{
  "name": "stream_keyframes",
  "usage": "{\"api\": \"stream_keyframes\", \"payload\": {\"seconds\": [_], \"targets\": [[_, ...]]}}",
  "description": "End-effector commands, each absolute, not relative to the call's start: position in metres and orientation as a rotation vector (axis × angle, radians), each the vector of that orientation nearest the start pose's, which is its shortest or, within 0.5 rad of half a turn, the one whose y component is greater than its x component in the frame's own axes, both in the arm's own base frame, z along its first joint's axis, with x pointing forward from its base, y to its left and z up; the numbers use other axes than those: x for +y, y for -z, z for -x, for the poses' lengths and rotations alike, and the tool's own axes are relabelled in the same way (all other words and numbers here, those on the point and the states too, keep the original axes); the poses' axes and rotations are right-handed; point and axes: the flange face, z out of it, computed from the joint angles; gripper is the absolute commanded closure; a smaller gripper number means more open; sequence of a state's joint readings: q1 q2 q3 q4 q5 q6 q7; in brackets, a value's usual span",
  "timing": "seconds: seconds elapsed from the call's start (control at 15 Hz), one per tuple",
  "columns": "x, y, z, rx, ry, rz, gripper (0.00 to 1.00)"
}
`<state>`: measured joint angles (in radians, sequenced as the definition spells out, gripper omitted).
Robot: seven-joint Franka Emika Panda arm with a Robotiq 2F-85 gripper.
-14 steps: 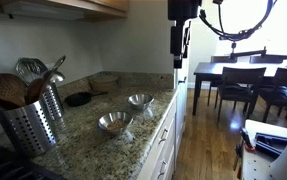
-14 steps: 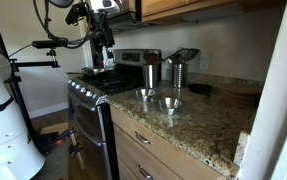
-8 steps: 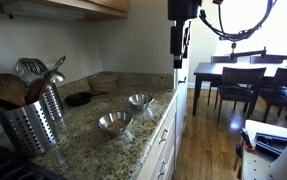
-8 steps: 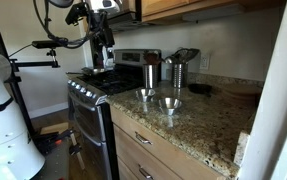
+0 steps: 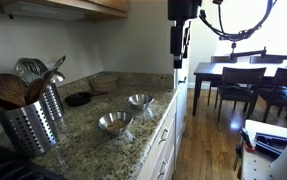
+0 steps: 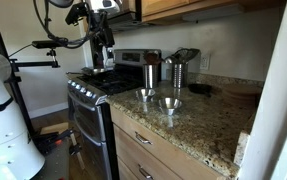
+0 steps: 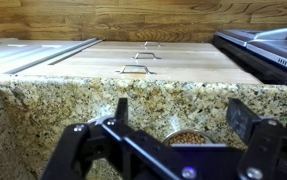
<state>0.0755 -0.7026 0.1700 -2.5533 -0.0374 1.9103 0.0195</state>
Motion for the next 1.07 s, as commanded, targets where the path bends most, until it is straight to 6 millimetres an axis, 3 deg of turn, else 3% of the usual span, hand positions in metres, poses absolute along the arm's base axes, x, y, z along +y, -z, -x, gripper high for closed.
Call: {"api": "stream_keyframes", "payload": {"seconds": [0.0, 0.4, 1.0], "targets": [[0.086, -0.497, -0.336, -0.328, 0.11, 3.262, 0.0], [0.087, -0.496, -0.336, -0.334, 0.11, 3.262, 0.0], [0.116, -0.473, -0.36, -0.539, 0.072, 3.232, 0.0]]}}
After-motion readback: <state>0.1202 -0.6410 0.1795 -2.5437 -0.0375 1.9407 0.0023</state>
